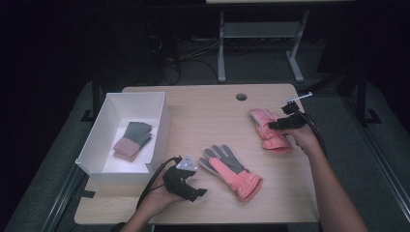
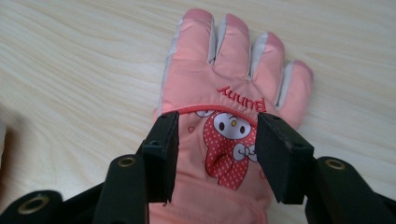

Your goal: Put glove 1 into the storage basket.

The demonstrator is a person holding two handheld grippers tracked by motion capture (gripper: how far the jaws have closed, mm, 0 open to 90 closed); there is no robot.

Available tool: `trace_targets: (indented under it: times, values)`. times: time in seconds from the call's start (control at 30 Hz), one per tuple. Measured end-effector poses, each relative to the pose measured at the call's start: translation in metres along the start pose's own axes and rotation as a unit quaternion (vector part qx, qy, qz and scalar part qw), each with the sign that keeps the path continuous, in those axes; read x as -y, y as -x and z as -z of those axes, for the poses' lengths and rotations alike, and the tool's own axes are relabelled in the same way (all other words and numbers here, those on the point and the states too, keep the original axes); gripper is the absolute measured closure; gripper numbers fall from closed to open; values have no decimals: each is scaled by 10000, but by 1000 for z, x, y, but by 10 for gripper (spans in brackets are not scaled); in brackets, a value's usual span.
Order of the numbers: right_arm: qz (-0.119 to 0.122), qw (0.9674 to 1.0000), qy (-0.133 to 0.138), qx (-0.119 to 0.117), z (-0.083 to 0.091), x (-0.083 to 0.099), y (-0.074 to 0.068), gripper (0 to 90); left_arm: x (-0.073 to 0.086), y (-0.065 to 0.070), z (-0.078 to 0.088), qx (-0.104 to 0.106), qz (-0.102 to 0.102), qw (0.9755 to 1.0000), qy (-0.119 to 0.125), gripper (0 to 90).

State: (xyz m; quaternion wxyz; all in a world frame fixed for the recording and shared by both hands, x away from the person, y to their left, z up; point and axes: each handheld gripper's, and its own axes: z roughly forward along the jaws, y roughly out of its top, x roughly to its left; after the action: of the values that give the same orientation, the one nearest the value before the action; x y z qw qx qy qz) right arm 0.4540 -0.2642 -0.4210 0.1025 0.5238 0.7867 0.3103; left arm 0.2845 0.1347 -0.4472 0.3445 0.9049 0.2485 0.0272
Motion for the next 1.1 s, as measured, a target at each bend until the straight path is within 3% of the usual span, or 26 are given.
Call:
trace_targets:
  times: [0.17,0.37,0.63,0.77,0.9,1.1]
  values:
    - [-164,9996,-195,-86,-15,3,4,486,0,0,0,-3,34,10000,29,195]
    - [-44,9987,-503,66,-29,4,-1,486,1,0,-1,10,35,10000,-19,200]
    - [-108,9976,-675,47,-30,2,-3,675,2,-1,-1,15,-4,10000,-77,212]
    - [-130,9979,-633,65,-30,3,-3,781,2,-1,-1,14,-8,10000,-87,217]
    - [2,9983,-569,102,-27,3,-5,848,2,-1,-2,23,-5,10000,-87,219]
    - [-167,9989,-405,-177,-19,3,3,874,2,-3,-1,34,11,10000,-89,219]
